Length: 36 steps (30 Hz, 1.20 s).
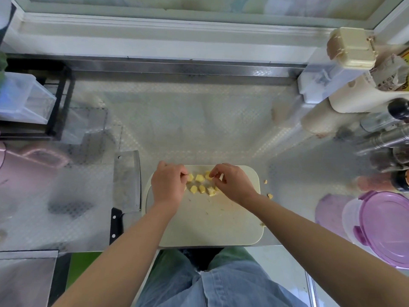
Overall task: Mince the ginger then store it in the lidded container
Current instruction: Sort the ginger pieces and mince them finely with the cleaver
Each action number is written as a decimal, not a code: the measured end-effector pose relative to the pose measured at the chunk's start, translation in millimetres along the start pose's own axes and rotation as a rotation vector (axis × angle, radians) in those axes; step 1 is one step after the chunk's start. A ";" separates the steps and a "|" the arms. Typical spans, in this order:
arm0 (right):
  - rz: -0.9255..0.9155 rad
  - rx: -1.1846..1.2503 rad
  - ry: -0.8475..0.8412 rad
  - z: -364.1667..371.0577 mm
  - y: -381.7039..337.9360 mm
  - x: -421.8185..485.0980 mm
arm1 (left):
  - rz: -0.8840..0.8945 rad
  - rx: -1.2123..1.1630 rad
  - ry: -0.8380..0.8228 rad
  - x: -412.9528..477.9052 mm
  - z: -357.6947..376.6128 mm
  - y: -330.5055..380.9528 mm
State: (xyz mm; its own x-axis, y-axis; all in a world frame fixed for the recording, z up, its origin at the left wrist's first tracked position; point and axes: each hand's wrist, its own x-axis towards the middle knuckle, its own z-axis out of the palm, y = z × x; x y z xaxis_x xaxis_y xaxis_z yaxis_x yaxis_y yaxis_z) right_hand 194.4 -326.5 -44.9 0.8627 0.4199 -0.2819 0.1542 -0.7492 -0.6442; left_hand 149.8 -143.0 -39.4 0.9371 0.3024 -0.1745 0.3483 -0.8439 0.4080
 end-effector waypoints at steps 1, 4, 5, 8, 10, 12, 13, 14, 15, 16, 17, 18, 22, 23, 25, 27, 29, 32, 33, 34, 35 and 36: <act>0.002 -0.002 0.000 0.0 0.1 -0.8 | 0.009 0.002 -0.008 -0.9 0.5 -0.7; 0.005 -0.012 0.000 0.4 -0.3 -2.9 | 0.010 0.010 -0.026 -2.7 0.4 -1.1; 0.005 -0.013 0.001 0.5 -1.0 -3.6 | 0.007 0.009 -0.022 -3.2 0.5 -0.9; 0.006 -0.016 0.000 1.0 -2.8 -5.6 | -0.001 0.009 0.002 -5.4 1.3 -2.2; 0.006 -0.020 -0.003 2.1 -3.4 -6.5 | 0.003 0.021 0.012 -5.9 2.2 -3.9; -0.001 -0.021 -0.001 4.2 -5.0 -6.6 | 0.010 0.035 0.011 -5.2 3.2 -5.1; -0.008 -0.023 -0.003 5.0 -6.8 -6.2 | 0.008 0.043 0.011 -4.5 3.6 -4.8; -0.021 -0.029 -0.016 5.3 -10.0 -5.8 | 0.003 0.051 0.009 -3.7 3.8 -4.2; -0.039 -0.046 -0.045 5.4 -14.1 -5.3 | -0.004 0.058 0.007 -2.7 4.2 -3.8; -0.067 -0.081 -0.087 5.7 -18.3 -4.7 | -0.010 0.063 0.006 -1.6 4.3 -3.4; -0.100 -0.135 -0.130 6.4 -22.7 -3.8 | -0.012 0.066 0.006 -0.4 4.3 -3.1; -0.127 -0.192 -0.168 8.1 -26.3 -2.8 | -0.013 0.067 0.006 0.4 3.8 -2.6; -0.140 -0.283 -0.206 16.0 -33.8 1.4 | 0.013 0.058 0.041 2.6 0.8 -2.8; -0.145 -0.283 -0.196 16.8 -34.2 2.4 | 0.037 0.053 0.063 2.8 -0.3 -3.6; -0.154 -0.271 -0.186 16.4 -34.2 4.3 | 0.124 0.044 0.103 2.2 -1.4 -7.3; -0.131 -0.225 -0.176 13.7 -33.3 5.0 | 0.231 0.045 0.106 0.4 -0.2 -11.1; -0.084 -0.175 -0.137 10.8 -31.9 5.4 | 0.297 0.055 0.098 -2.3 1.7 -13.9; -0.043 -0.141 -0.103 8.2 -30.8 5.5 | 0.286 0.085 0.091 -5.8 4.5 -16.5; -0.040 -0.137 -0.105 7.4 -31.0 5.2 | 0.271 0.087 0.088 -6.3 4.9 -16.7; -0.041 -0.135 -0.105 7.2 -31.3 4.7 | 0.262 0.085 0.083 -6.7 4.9 -16.7; -0.040 -0.132 -0.103 7.3 -31.8 4.1 | 0.264 0.083 0.078 -6.6 4.9 -16.8; -0.041 -0.127 -0.098 7.3 -32.5 3.6 | 0.270 0.085 0.074 -6.6 4.7 -16.7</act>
State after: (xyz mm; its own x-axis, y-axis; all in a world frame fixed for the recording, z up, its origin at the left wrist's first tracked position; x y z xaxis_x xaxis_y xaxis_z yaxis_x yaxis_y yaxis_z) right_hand 189.0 -296.9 -30.1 0.8040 0.4950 -0.3294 0.2532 -0.7863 -0.5636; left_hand 137.7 -132.9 -49.3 0.9958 0.0910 -0.0026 0.0860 -0.9313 0.3540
